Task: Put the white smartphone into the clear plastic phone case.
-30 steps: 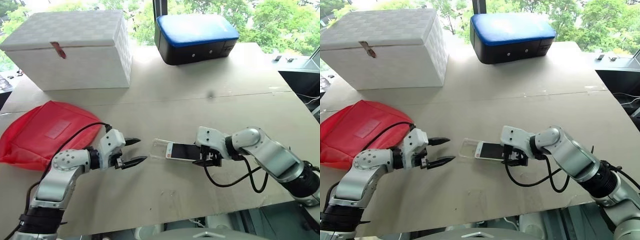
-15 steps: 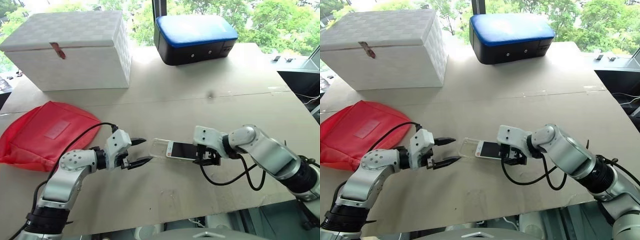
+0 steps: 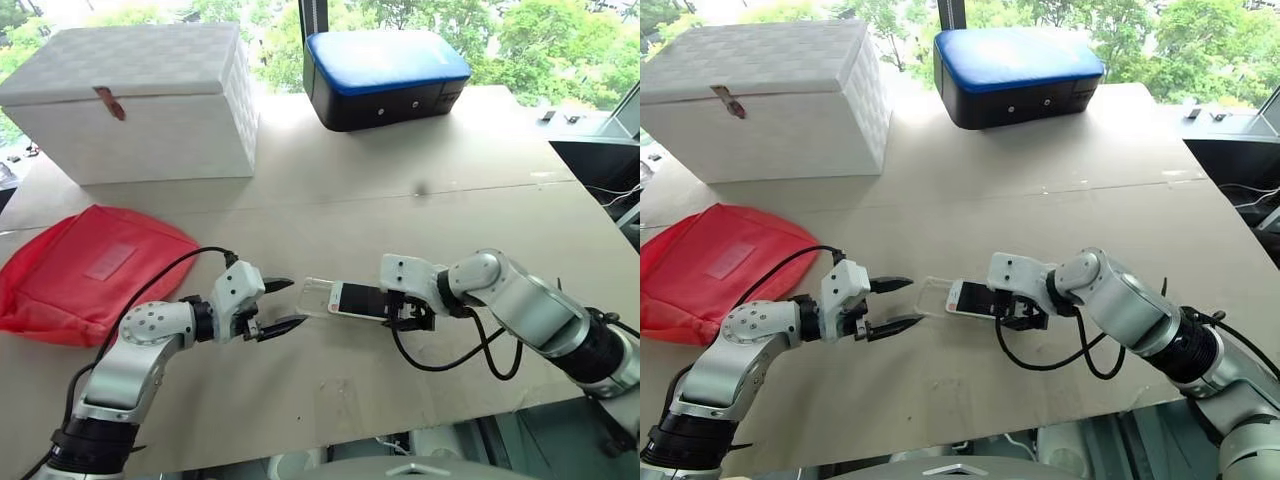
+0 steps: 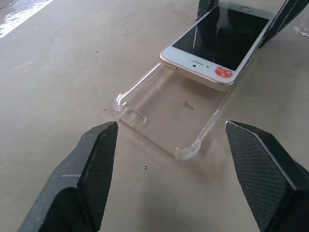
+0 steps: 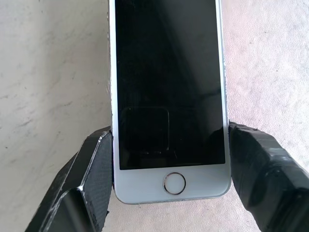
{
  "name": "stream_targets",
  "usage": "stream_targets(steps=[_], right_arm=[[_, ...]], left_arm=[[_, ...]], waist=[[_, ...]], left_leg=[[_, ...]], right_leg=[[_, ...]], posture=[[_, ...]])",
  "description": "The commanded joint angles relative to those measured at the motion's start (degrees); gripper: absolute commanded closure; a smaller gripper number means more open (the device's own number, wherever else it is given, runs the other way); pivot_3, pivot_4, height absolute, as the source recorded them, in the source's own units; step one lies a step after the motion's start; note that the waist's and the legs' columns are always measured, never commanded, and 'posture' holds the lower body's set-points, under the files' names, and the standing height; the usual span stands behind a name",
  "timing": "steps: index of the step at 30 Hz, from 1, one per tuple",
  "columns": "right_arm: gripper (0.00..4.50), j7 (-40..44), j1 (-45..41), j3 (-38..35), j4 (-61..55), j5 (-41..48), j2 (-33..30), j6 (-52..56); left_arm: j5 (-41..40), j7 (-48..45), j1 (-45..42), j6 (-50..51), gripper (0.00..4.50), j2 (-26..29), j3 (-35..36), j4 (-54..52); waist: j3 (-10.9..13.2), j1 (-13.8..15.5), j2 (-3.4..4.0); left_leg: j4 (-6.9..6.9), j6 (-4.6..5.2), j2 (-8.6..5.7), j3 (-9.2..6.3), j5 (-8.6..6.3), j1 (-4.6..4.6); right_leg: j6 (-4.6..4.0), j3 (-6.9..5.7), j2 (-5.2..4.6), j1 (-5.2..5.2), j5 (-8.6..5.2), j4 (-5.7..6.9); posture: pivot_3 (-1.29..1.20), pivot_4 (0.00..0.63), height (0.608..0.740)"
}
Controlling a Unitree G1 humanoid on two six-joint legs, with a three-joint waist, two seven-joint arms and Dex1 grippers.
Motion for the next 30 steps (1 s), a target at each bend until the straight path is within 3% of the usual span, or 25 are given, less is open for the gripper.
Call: stream_targets(steps=[1, 3, 5, 7, 12, 18, 21, 24, 28, 30], right_arm=[[1.55, 0.4, 0.6, -0.7, 0.3, 1.4, 0.1, 0.9], [1.55, 0.3, 0.6, -0.8, 0.4, 1.7, 0.0, 0.6], [0.51, 0.5, 0.7, -1.1, 0.4, 2.1, -0.3, -0.2], [0.06, 0.3, 0.8, -1.5, 0.3, 2.2, -0.5, -1.0], [0.06, -0.1, 1.5, -3.8, -1.2, 3.2, -0.6, -1.9], [0.06, 0.3, 4.7, -14.3, -6.4, 9.1, -2.1, 0.5], [1.01, -0.5, 6.1, -17.4, -7.5, 10.8, -3.0, 1.0], [2.4, -0.9, 9.1, -22.1, -7.6, 13.5, -2.2, -0.8], [4.34, -0.6, 9.3, -26.9, -7.0, 19.6, 3.6, -2.3], [4.47, -0.1, 8.6, -24.4, -5.4, 20.0, 5.7, -4.3]], left_arm=[[-0.9, 0.6, 0.6, -0.1, 0.9, -0.2, 1.0, -2.5], [-0.9, 0.9, 0.8, -0.1, 0.9, -0.4, 0.9, -2.6], [-0.9, 1.3, 1.1, -0.1, 0.9, -0.6, 0.9, -2.9], [-0.9, 1.6, 1.4, -0.2, 0.9, -0.6, 0.8, -3.1], [-0.9, 1.8, 2.1, -0.4, 0.9, -0.6, 1.0, -3.3], [-1.1, 1.3, 2.9, -1.3, 0.9, -0.3, 1.8, -2.5], [-1.1, 1.0, 3.0, -1.8, 0.9, -0.3, 2.0, -2.1], [-2.1, 0.0, 3.2, -3.3, 0.9, -1.1, 2.2, -1.8], [-5.7, -2.8, 4.6, -5.9, 0.9, -2.7, 4.3, -1.9], [-7.6, -4.5, 5.1, -5.7, 0.9, -2.2, 5.2, -2.1]], waist=[[0.0, -0.2, 0.01], [0.0, -0.3, 0.01], [0.0, -0.3, 0.02], [0.0, -0.4, 0.03], [0.0, -0.3, 0.05], [0.1, -0.2, 0.09], [0.1, -0.2, 0.07], [0.1, -0.2, 0.08], [0.1, -0.5, 0.08], [0.1, -0.6, 0.09]], left_leg=[[0.0, 0.0, 0.0, 0.0, 0.0, 0.0], [-0.01, 0.0, -0.01, 0.01, 0.0, -0.01], [-0.02, 0.0, -0.02, 0.0, 0.0, -0.03], [-0.02, 0.0, -0.02, -0.01, 0.0, -0.05], [-0.02, 0.0, -0.02, -0.02, 0.0, -0.05], [-0.04, 0.0, -0.04, -0.02, -0.01, -0.09], [-0.05, 0.01, -0.05, -0.02, -0.02, -0.09], [-0.08, 0.02, -0.05, -0.03, -0.02, -0.09], [-0.09, 0.02, -0.05, -0.01, -0.02, -0.09], [-0.09, 0.03, -0.02, -0.01, -0.02, -0.08]], right_leg=[[0.0, 0.0, 0.0, 0.0, 0.0, 0.0], [0.0, 0.0, -0.02, -0.01, 0.0, -0.01], [0.0, -0.01, -0.03, -0.01, 0.0, -0.01], [0.0, -0.03, -0.03, -0.02, 0.0, -0.01], [0.0, -0.04, -0.06, -0.02, 0.0, -0.01], [0.0, -0.04, -0.09, -0.03, 0.0, -0.03], [0.0, -0.05, -0.12, -0.03, 0.0, -0.06], [0.0, -0.06, -0.16, -0.03, 0.0, -0.06], [0.0, -0.03, -0.31, -0.02, 0.0, -0.05], [0.0, -0.03, -0.29, -0.02, 0.0, -0.04]], posture=[[0.0, 0.15, 0.734], [0.0, 0.15, 0.734], [0.0, 0.15, 0.734], [0.0, 0.15, 0.734], [0.0, 0.15, 0.734], [0.0, 0.15, 0.734], [0.0, 0.15, 0.734], [0.0, 0.15, 0.734], [0.0, 0.15, 0.734], [0.0, 0.15, 0.734]])
